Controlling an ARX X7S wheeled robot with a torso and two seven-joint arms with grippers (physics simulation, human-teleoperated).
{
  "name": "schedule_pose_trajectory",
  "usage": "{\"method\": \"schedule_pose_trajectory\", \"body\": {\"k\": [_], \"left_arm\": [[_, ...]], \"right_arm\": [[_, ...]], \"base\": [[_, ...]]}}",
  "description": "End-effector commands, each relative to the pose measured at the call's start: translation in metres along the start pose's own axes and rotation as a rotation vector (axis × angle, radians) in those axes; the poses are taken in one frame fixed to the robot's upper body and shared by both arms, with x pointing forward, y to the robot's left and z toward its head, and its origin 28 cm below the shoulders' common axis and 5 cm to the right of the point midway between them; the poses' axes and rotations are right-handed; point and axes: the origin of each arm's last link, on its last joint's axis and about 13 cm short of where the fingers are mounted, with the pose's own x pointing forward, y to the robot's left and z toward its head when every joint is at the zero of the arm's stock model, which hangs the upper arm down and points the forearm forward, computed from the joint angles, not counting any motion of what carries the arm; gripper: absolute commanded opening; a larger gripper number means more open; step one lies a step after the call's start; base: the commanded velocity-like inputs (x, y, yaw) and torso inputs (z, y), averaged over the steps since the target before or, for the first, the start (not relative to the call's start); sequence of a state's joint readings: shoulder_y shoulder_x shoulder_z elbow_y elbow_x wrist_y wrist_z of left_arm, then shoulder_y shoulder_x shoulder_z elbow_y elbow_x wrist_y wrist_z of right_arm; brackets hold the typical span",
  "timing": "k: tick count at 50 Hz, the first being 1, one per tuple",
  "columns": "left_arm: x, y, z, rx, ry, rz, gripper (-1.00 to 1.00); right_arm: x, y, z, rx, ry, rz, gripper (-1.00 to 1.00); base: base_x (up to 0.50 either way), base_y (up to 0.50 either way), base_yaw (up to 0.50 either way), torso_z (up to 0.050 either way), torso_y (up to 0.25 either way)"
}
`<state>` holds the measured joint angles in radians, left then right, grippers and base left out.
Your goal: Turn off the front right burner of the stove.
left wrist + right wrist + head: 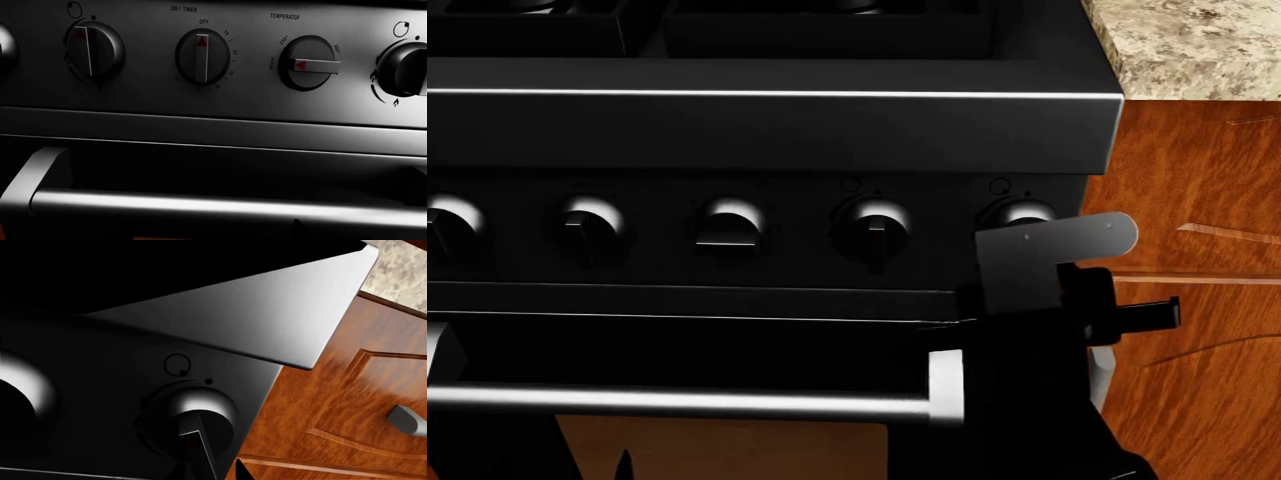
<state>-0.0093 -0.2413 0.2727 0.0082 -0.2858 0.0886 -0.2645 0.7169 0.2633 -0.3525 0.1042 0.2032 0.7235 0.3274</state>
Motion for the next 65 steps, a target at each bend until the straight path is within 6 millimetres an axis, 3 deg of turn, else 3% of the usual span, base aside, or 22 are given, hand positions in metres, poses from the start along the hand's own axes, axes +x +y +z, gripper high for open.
{"method": "schedule_pose_trajectory", "body": {"k": [1,30,65], "left_arm": [[0.0,0.0,0.0,-0.001,0.0,0.001,1.0],[0.001,0.001,0.0,-0.003,0.0,0.004,1.0],[0.001,0.002,-0.001,-0.008,0.002,0.008,1.0]], "right_arm": [[0.002,0.0,0.0,-0.004,0.004,0.002,-1.0],[0.008,-0.001,0.003,0.006,0.011,0.009,-1.0],[0.009,0.004,0.009,0.488,0.164,0.178,-1.0]], "base": [[0.0,0.0,0.0,0.0,0.0],[0.0,0.0,0.0,0.0,0.0],[0.0,0.0,0.0,0.0,0.0]]}}
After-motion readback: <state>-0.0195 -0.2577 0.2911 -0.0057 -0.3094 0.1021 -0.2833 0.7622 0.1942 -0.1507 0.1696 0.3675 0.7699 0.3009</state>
